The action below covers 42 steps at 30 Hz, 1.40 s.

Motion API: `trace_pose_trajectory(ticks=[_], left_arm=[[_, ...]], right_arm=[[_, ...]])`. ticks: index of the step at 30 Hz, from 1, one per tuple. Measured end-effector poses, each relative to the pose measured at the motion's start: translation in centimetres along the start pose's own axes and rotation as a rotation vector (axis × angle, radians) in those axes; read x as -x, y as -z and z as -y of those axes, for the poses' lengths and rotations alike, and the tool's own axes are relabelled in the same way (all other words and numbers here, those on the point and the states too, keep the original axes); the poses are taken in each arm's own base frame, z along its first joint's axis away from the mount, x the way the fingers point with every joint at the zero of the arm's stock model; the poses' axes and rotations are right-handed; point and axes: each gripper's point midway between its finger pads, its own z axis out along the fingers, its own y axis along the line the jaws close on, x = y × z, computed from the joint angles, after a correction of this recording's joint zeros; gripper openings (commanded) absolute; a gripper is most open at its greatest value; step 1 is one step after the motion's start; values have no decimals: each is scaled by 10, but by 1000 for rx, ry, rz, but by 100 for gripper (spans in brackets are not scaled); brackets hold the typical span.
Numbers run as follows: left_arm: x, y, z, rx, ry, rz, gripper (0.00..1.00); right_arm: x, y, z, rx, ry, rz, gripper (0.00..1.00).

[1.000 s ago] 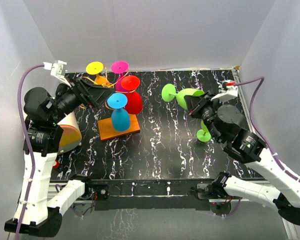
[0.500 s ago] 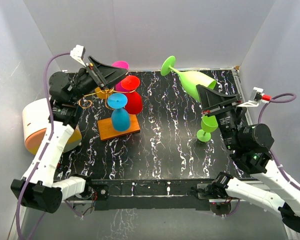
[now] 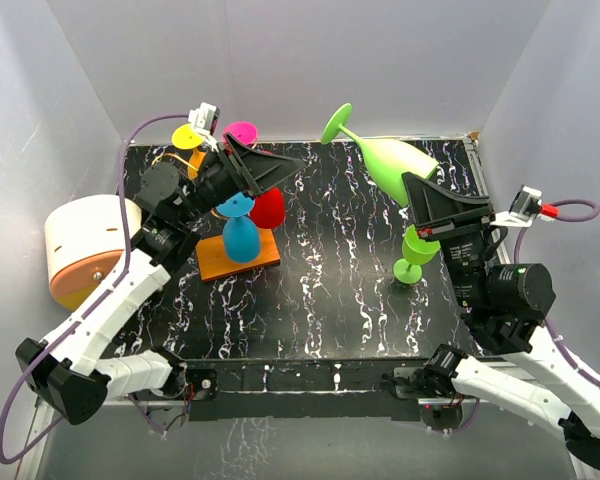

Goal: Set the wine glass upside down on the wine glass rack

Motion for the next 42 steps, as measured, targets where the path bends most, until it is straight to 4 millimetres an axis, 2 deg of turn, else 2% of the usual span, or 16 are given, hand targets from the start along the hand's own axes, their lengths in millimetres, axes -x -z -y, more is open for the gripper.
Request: trace_pose_trajectory(ticks=[8,12,19,28,37,42], left_arm=[[-33,-10,-1,2,-59,24,79],[-41,-15,-2,11,-80,46,78],[-30,-33,9,-52,-78,152,77],[-35,-59,-1,-33,-77,230,68],[-27,-61,16,-64,-113,324,51],[-16,-58,24,-83,-117,394,47]], right_arm=[[-4,2,1,4,-47,3,0],[-1,1,-4,26,-74,13,0],[-12,1,-9,60,-117,-14,0],[-31,4,-4,78,-170,-46,0],[-27,6,-12,111,-197,-41,0],[-26,8,-13,119,-201,-37,0]])
